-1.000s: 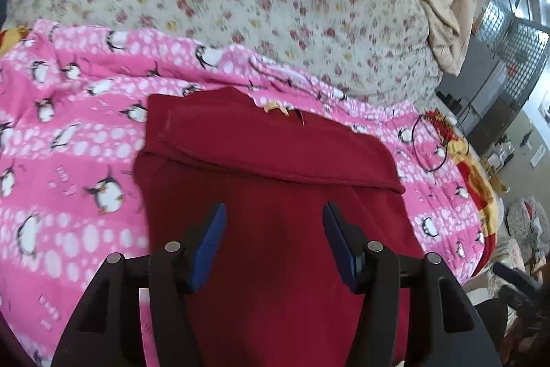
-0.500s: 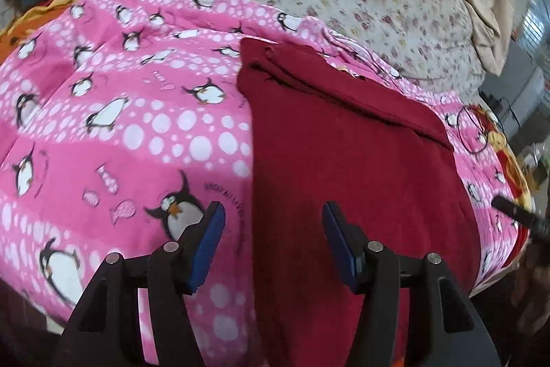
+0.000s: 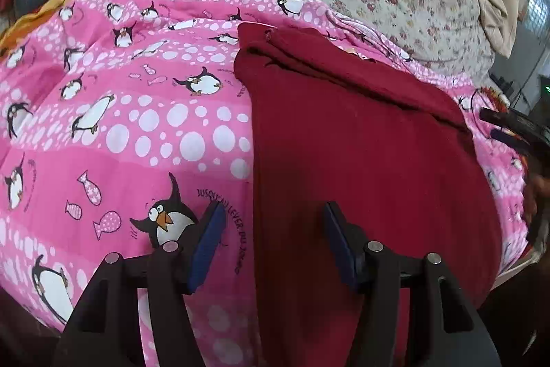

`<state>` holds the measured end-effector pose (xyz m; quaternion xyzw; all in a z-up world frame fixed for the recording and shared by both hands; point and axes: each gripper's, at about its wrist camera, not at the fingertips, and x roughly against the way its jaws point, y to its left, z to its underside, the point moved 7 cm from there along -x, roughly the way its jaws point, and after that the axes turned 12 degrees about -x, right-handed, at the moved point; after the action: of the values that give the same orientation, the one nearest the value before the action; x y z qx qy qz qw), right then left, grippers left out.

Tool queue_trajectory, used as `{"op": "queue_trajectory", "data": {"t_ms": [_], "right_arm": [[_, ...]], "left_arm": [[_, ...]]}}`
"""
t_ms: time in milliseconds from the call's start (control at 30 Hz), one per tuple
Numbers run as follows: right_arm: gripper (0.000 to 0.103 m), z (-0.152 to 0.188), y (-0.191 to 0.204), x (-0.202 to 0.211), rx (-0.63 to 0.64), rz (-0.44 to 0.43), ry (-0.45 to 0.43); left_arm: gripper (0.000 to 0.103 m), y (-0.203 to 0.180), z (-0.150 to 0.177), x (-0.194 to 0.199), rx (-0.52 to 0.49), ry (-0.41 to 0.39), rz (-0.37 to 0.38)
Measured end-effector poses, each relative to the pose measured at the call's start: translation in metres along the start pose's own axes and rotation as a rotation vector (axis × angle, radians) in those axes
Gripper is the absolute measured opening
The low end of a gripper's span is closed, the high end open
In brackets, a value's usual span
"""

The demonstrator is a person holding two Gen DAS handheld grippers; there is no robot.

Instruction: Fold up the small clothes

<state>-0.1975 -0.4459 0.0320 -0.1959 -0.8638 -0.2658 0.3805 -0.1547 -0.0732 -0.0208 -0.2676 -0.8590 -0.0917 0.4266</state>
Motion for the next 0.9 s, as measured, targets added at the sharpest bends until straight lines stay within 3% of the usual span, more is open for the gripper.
{"op": "queue_trajectory", "data": {"t_ms": [67, 133, 267, 467, 600, 900], "right_arm": [[0.067, -0.003, -0.005, -0.028, 0.001, 0.056, 0.042], [0.063, 0.005, -0.017, -0.060, 0.038, 0.165, 0.134], [0.064, 0.013, -0.019, -0.046, 0.032, 0.113, 0.102], [0.066, 0.043, -0.012, 0.000, 0.085, -0.013, 0.138], [0.071, 0.082, -0.006, 0.029, 0.131, -0.122, 0.196], [0.075, 0.140, -0.012, 0.053, 0.154, -0.144, 0.272]], "left_arm": [[0.049, -0.002, 0.001, 0.000, -0.023, 0.004, -0.019], [0.049, -0.004, 0.003, 0.000, -0.046, 0.003, -0.041], [0.049, -0.006, 0.004, 0.000, -0.079, 0.002, -0.070], [0.049, -0.006, 0.004, 0.001, -0.070, 0.003, -0.071], [0.049, -0.008, 0.008, 0.005, -0.078, 0.001, -0.076], [0.049, -0.011, 0.018, 0.016, -0.087, 0.012, -0.077]]}}
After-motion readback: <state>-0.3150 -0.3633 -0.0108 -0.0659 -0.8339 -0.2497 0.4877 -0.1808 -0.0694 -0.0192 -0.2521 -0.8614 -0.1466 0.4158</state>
